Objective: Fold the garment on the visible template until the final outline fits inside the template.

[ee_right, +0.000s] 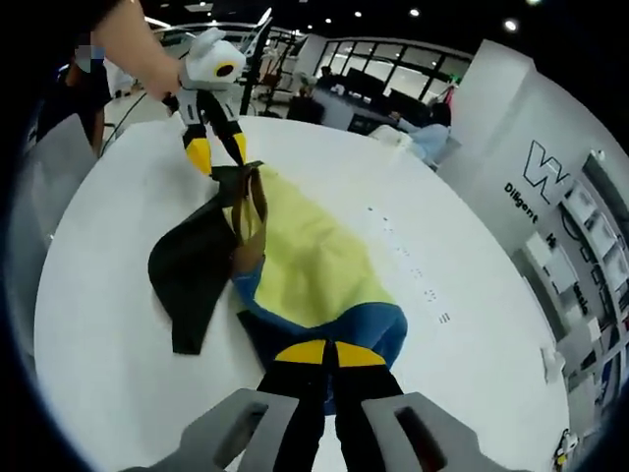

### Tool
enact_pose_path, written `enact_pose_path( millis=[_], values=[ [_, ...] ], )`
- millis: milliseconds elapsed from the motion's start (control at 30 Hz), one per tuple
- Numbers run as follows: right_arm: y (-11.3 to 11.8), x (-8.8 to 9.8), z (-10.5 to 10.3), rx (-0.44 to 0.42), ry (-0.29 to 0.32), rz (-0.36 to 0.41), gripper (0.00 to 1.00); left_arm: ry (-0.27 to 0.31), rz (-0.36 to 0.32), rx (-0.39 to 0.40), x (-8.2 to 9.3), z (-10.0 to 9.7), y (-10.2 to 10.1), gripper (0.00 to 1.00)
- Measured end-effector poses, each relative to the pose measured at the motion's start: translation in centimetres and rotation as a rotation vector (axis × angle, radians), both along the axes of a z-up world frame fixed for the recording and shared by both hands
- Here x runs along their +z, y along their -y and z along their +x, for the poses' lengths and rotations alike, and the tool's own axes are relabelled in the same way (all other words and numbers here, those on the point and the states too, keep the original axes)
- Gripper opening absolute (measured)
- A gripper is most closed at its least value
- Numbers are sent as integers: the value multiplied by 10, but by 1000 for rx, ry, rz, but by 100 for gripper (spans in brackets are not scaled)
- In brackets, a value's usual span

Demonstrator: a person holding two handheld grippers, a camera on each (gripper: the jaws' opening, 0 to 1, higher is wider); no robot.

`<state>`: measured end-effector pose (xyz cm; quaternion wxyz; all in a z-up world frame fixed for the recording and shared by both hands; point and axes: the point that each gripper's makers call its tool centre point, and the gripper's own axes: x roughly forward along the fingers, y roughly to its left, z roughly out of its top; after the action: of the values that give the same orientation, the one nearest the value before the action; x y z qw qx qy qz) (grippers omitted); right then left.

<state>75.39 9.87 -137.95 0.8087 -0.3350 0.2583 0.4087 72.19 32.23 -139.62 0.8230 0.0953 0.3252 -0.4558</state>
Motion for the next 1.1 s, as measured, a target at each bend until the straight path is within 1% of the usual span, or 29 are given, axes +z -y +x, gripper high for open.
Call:
enact_pose_path(
  millis=[33,67,100,133,233,267,333,433,500,533,667,767,800,867,900,933,967,1000,1067,1100],
  values=[
    [1,0,-1,2,-1,-1,0,-18,4,-10,-4,-2,0,26],
    [1,0,-1,6,-1,-4,0,-28,6,-14,-6,-4,1,22],
    [2,-1,-2,11,-4,-5,0,-26,21,-14,-10,-2,1,19],
    [2,-1,-2,12,-6,-3,0,-26,21,-11,-11,-1,2,17],
    [5,-2,-3,16,-13,-5,0,-49,-7,-3,-11,2,7,15],
    [6,-3,-4,16,-18,-5,0,-78,-23,7,-13,1,9,14],
    [8,-4,-4,10,-23,-2,0,-93,-21,12,-16,2,10,13],
    [8,-6,-5,10,-31,1,0,-104,-18,10,-17,-1,9,3],
    [8,-8,-6,13,-40,1,0,-95,-18,5,-15,-2,8,1],
    [7,-9,-6,17,-41,2,0,-79,-16,-8,-12,-3,8,1],
    [6,-12,-8,31,-53,-4,0,-30,-16,-15,-2,0,4,0],
    [4,-16,-10,59,-45,-23,0,10,0,-30,3,2,2,0],
    [3,-17,-11,70,-41,-27,0,13,4,-33,4,2,1,0],
    [4,-22,-12,114,-16,-84,2,25,11,-36,5,2,-1,0],
    [3,-22,-13,130,-2,-97,7,36,20,-36,6,2,-3,0],
    [0,-24,-16,149,-2,-100,10,40,21,-34,7,3,-4,0],
    [-2,-24,-17,173,16,-117,12,42,19,-31,8,3,-4,0],
    [-5,-23,-19,220,58,-157,12,43,18,-31,8,3,-4,0],
    [-10,-27,-25,268,75,-182,11,46,21,-32,8,4,-5,0],
    [-12,-27,-26,301,98,-205,9,48,23,-31,8,4,-5,0]
  ],
)
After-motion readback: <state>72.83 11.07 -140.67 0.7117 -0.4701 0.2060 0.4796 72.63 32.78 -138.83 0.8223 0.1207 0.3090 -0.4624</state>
